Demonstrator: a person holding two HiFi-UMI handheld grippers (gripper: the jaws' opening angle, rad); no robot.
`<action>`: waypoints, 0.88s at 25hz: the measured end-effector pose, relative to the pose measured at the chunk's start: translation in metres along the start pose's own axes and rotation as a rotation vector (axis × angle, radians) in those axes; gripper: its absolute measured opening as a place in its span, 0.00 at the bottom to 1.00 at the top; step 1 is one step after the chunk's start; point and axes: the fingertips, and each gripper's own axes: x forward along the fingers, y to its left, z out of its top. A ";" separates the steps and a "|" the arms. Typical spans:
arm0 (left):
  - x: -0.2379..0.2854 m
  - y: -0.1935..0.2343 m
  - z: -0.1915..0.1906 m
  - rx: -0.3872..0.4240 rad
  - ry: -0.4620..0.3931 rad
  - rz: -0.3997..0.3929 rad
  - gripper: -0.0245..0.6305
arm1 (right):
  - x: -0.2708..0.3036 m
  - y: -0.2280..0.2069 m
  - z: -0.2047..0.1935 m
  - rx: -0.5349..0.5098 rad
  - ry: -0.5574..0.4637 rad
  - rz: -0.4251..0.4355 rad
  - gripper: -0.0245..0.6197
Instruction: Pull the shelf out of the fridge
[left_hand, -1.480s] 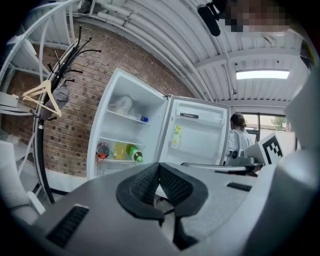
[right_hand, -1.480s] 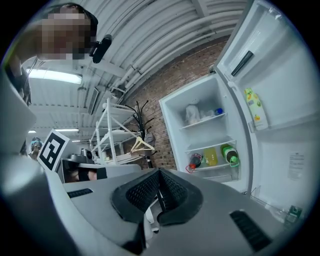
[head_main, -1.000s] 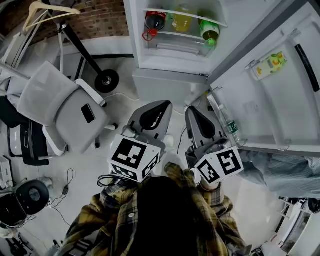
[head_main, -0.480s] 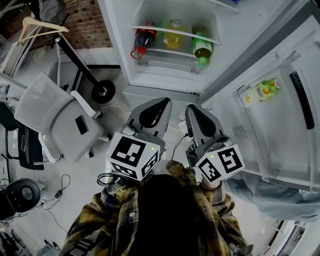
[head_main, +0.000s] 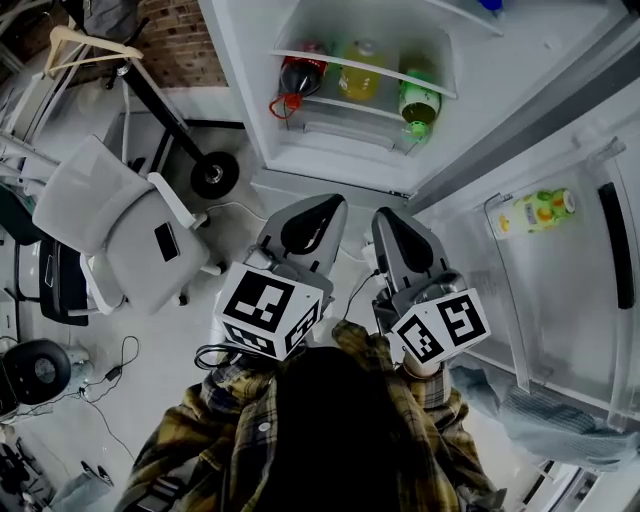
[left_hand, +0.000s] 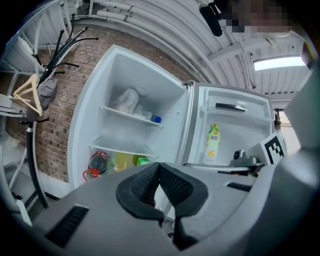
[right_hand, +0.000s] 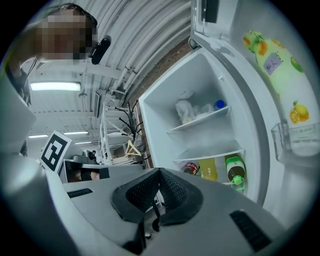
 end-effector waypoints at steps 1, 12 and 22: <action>0.002 0.003 0.000 0.000 0.004 0.000 0.04 | 0.004 -0.002 0.000 0.004 0.000 -0.001 0.06; 0.054 0.062 0.022 0.021 0.013 -0.059 0.04 | 0.075 -0.037 0.014 0.021 -0.028 -0.057 0.06; 0.115 0.130 0.066 0.068 0.006 -0.144 0.04 | 0.163 -0.071 0.050 0.006 -0.100 -0.122 0.06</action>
